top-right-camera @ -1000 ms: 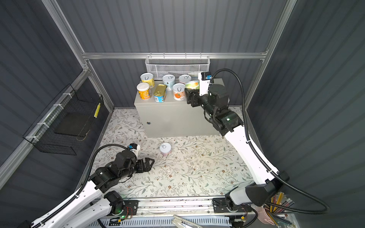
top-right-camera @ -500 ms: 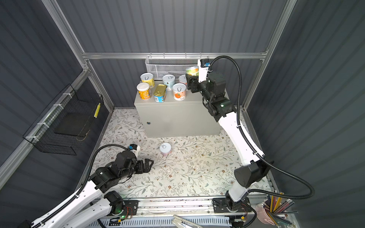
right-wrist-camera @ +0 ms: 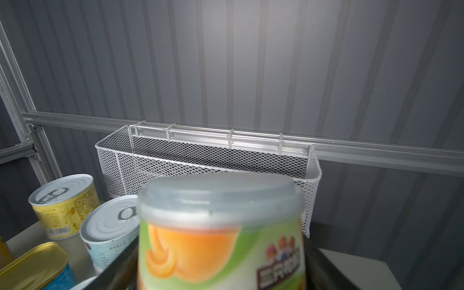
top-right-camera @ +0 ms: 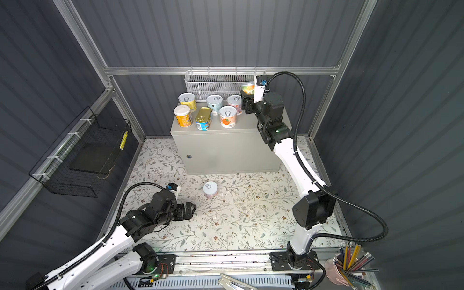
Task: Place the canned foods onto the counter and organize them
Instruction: 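Lower the orange can onto the cabinet top beside the other cans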
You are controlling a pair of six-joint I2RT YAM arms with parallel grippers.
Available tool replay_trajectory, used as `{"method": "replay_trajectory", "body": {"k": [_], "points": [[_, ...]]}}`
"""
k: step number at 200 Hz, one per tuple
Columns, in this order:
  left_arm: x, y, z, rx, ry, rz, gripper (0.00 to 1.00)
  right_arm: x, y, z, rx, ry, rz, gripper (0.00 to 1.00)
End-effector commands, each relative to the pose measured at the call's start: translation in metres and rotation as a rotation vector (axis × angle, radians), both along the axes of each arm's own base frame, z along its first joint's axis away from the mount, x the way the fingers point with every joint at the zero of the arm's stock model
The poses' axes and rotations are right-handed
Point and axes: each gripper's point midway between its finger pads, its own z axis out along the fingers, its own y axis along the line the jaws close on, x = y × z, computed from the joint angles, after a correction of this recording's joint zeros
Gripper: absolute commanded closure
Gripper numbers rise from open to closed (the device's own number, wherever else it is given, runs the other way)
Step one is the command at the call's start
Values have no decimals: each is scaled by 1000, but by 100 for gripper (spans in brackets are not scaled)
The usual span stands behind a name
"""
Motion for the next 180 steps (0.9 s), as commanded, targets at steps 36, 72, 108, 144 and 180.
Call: {"method": "replay_trajectory", "body": {"k": [36, 72, 108, 144, 180], "points": [[3, -1, 0, 10, -12, -13, 0, 8, -10, 24, 149, -96, 17, 42], [1, -1, -3, -4, -4, -2, 0, 26, -11, 7, 120, -71, -20, 42], [1, 1, -2, -2, -7, 4, 0, 36, -11, -11, 110, -50, -36, 41], [0, 4, -4, 9, -5, 8, 0, 47, -14, -29, 105, -32, -74, 41], [-3, 6, -4, 12, -3, 9, 0, 56, -16, -46, 102, -15, -104, 35]]}}
